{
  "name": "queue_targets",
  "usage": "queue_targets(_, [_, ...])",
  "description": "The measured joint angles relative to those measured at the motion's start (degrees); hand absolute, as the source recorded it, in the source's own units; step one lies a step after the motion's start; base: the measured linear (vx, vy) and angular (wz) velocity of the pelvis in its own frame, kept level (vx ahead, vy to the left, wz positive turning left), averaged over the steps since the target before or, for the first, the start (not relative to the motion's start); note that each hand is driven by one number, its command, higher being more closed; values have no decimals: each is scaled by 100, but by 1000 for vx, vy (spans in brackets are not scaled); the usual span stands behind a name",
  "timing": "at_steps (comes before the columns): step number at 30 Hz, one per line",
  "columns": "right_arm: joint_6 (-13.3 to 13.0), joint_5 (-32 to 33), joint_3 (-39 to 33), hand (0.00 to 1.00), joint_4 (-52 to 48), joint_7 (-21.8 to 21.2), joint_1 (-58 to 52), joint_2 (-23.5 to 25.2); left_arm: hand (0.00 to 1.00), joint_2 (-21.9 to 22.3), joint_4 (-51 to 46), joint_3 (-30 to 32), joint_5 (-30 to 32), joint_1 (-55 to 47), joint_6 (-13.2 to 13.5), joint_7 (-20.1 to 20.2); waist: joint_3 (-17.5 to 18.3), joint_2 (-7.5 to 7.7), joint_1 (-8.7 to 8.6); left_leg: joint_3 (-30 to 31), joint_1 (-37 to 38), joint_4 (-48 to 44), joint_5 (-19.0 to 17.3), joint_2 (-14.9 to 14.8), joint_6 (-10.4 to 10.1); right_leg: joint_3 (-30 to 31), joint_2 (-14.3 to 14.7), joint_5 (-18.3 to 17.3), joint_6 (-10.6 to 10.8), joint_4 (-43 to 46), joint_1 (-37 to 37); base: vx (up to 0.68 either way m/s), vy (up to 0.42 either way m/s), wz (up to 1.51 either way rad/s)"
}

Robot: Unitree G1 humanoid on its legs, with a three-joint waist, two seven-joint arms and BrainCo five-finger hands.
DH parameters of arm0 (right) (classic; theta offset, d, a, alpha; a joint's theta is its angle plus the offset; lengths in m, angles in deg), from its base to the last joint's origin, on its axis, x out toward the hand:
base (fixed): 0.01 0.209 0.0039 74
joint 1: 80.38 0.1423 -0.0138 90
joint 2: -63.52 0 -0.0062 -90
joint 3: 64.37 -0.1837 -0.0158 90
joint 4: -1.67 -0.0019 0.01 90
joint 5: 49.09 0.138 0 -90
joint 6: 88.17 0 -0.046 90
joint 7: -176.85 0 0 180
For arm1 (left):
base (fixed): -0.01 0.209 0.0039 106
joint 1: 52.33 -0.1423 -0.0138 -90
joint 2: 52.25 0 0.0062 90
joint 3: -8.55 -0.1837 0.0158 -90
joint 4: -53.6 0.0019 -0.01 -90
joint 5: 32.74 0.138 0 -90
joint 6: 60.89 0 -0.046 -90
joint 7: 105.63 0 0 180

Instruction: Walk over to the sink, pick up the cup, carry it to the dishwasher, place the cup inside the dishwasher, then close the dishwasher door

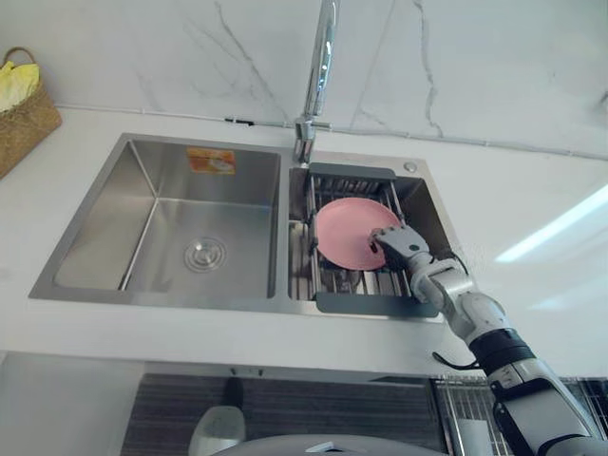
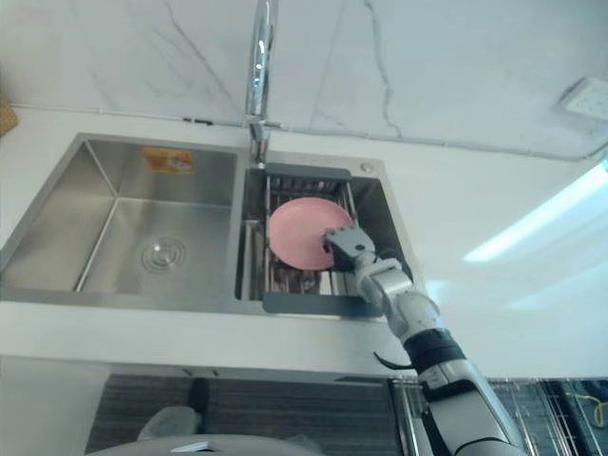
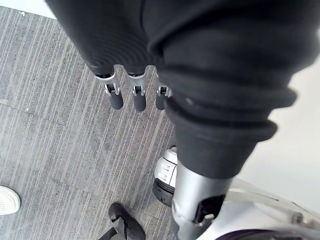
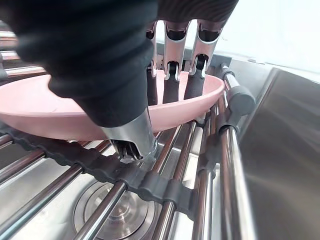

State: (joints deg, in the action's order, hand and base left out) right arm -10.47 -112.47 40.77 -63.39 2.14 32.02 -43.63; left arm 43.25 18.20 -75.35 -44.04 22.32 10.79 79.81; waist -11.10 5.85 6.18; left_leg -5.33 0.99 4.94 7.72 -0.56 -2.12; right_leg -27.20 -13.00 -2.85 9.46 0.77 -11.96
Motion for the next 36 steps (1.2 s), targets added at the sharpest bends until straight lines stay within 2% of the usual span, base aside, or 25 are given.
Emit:
queue_targets(10, [-87,20,-43,100,27,360,-30,10,0,3,-4,3,99,1,51,-2,-3,-4,-7,2,1,0,-11,-5,-11,0,3,-28,-11,17,3,0,0,0])
queue_targets(17, [-377,110,-219,100,29,698,-132,15,0,15,-9,4,225,0,94,2,-5,-8,-6,10,1,0,-20,-6,-19,-7,8,-29,-5,18,1,0,0,0])
queue_targets(19, [-447,161,-223,100,21,1128,-138,30,0,30,-16,4,325,2,128,4,-9,-22,-5,22,1,0,-19,-8,-19,-16,11,-28,0,19,-3,0,0,0])
queue_targets(22, [-642,215,-225,100,18,1492,-127,62,0,56,-67,3,390,0,156,11,-15,-58,24,43,-6,0,-10,-5,-7,-36,11,-29,7,23,-6,2,-14,4])
queue_targets(30, [-1161,20,-222,100,-451,1877,73,-103,0,78,-112,9,429,-23,259,20,-26,-75,18,47,-11,0,7,-3,15,-40,11,-15,34,17,-5,0,0,0])
queue_targets(36, [-1294,-8,-222,100,-640,1903,78,-170,0,84,-111,10,427,-43,270,20,-26,-75,-7,49,-10,0,12,-4,16,-41,10,-11,40,15,-5,0,0,0])
